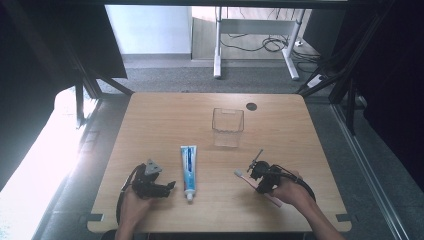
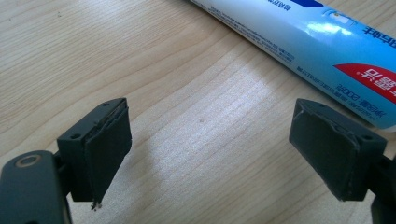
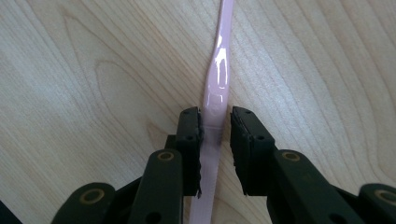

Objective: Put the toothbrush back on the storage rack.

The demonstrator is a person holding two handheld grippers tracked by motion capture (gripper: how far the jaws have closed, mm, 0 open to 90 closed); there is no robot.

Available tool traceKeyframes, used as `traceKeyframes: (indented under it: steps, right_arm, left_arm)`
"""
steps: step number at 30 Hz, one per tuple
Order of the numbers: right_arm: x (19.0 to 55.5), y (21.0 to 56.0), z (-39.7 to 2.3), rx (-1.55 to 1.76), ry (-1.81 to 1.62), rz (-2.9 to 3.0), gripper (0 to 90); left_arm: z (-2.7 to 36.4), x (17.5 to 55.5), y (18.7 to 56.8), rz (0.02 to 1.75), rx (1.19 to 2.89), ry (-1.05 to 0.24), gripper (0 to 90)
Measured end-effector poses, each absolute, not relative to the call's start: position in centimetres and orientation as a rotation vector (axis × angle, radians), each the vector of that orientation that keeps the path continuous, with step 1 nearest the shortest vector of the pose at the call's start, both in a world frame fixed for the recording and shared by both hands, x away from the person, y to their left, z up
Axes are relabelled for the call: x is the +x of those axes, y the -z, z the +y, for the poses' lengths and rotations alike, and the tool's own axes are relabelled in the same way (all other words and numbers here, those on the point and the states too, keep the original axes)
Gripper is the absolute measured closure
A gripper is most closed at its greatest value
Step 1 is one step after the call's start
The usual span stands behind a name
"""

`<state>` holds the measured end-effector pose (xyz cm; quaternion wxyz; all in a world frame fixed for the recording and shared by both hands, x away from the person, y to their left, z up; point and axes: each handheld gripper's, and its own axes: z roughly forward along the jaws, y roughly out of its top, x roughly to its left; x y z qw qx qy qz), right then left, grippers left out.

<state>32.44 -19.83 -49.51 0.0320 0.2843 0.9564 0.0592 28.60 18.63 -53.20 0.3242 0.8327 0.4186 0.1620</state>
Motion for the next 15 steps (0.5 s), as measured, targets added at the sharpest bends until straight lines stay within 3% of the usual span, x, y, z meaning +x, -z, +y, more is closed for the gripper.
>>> traceKeyframes:
  steps: [15]
  right_arm:
    - [33.03, 49.78, -19.45, 0.915, -0.167, 2.966, 79.4]
  left_arm:
    - [18.58, 28.59, 53.19, 1.096, 2.187, -0.426, 13.3]
